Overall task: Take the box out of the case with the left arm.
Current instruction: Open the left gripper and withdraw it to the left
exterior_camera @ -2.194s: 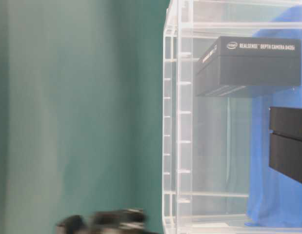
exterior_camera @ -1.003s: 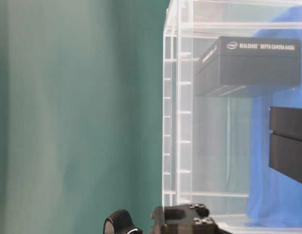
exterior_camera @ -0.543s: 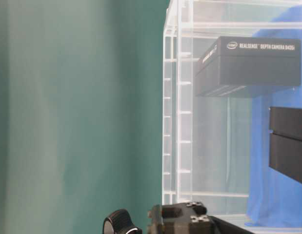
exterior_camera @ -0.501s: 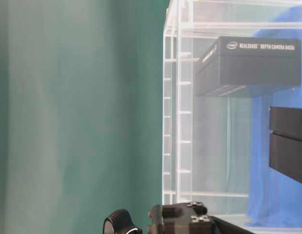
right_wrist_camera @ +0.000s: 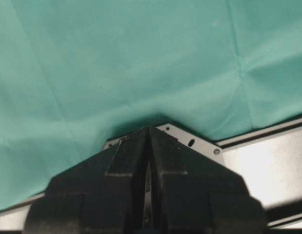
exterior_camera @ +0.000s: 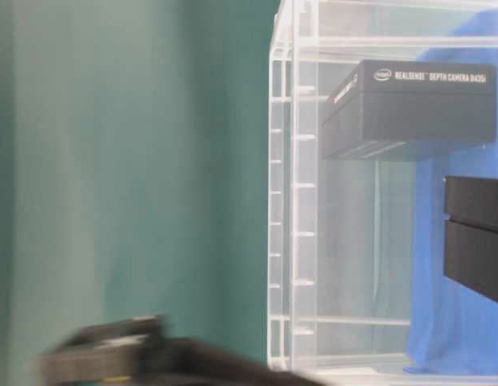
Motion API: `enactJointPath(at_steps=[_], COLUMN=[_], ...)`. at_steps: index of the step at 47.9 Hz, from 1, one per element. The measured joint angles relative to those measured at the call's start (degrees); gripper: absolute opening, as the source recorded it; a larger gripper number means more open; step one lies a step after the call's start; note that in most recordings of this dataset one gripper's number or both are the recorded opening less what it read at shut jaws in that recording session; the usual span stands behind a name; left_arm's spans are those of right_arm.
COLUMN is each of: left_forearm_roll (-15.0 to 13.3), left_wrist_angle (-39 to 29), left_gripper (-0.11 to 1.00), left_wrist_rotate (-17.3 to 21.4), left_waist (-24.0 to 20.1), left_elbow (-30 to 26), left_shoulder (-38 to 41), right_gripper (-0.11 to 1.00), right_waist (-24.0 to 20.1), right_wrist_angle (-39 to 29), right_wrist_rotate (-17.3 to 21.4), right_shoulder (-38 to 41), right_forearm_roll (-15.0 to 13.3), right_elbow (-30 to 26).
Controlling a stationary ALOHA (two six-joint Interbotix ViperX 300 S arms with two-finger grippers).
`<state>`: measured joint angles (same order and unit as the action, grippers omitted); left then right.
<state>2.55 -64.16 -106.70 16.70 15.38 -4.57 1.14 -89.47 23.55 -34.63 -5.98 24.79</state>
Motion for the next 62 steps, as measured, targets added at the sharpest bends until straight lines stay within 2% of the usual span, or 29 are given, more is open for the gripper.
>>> enactJointPath(at_steps=[10,24,36,51,62], left_forearm_roll=[0.2,0.4,0.2,-0.6,-0.5], left_wrist_angle=[-7.6,-8.6,-9.1,-9.6,-9.8], left_gripper=[0.98,0.98,0.98,0.98,0.98], left_wrist_rotate=[0.5,1.8,1.8,1.7,2.3], left_waist=[-0.1,-0.4,1.4,4.4,3.3], left_elbow=[-4.9,-5.3,0.8,10.5,12.4], left_shoulder=[-3.8,-4.0,-8.8,-20.0,-22.8], right_gripper=[0.01,0.01,0.01,0.01,0.01], right_waist=[0.0,0.0,0.0,0.0,0.0], right_wrist_angle=[0.1,0.1,0.0,0.1,0.1], right_wrist_rotate=[0.0,0.0,-0.1,0.0,0.0], right_shoulder=[0.0,0.0,0.0,0.0,0.0], right_forearm_roll=[0.0,0.0,0.0,0.0,0.0], right_elbow=[0.0,0.0,0.0,0.0,0.0])
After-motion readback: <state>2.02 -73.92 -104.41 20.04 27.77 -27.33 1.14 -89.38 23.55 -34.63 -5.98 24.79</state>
